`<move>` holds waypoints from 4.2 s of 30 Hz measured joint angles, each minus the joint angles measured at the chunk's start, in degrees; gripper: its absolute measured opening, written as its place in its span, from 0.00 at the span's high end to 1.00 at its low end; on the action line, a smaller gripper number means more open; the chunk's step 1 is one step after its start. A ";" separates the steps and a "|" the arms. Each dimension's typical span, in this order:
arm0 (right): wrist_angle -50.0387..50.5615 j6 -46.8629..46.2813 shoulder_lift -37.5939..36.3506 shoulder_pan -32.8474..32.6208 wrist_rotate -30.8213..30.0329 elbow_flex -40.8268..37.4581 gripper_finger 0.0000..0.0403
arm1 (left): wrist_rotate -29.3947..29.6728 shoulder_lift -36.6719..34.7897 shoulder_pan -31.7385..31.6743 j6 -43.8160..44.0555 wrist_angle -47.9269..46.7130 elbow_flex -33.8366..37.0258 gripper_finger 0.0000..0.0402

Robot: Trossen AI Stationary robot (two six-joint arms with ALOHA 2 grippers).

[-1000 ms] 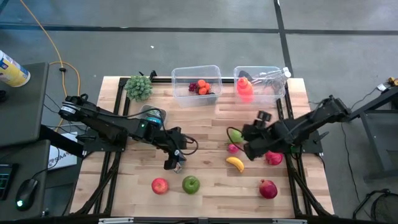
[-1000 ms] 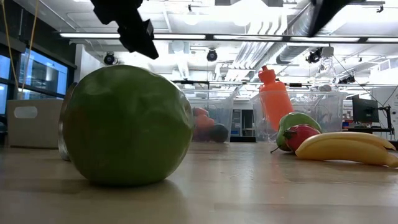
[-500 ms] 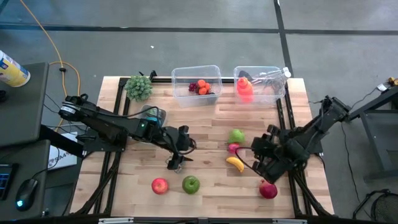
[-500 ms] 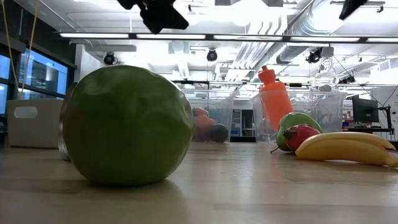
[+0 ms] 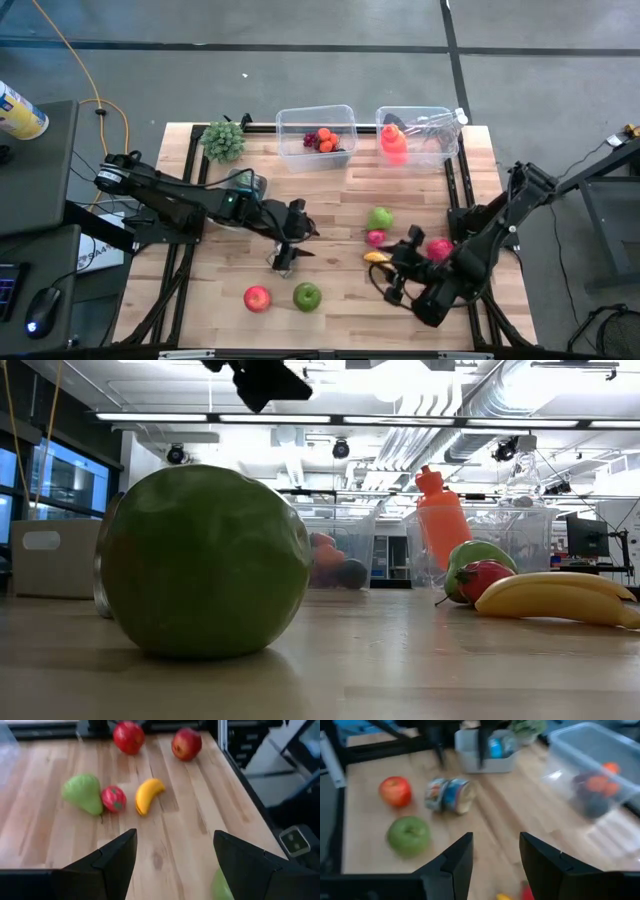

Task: Pick & Place Food Item
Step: Put the green tuna can into the grey bin

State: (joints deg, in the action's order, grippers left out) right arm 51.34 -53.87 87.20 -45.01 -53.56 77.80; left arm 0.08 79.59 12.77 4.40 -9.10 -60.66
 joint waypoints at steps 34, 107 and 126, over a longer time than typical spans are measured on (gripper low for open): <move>-4.81 14.17 3.10 0.16 4.09 -0.02 0.63 | 14.29 0.52 5.48 -4.31 2.59 0.00 0.32; -10.96 6.92 3.16 -6.36 -1.34 -5.60 0.63 | 10.20 1.03 17.57 3.10 -6.91 6.24 0.16; -14.81 16.87 3.16 -6.34 -0.24 -5.60 0.63 | 9.75 1.03 14.32 5.51 -7.09 12.15 0.16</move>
State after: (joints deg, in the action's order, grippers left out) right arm 36.53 -37.00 90.37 -51.35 -53.80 72.20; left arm 9.82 80.62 27.09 9.91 -16.20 -48.51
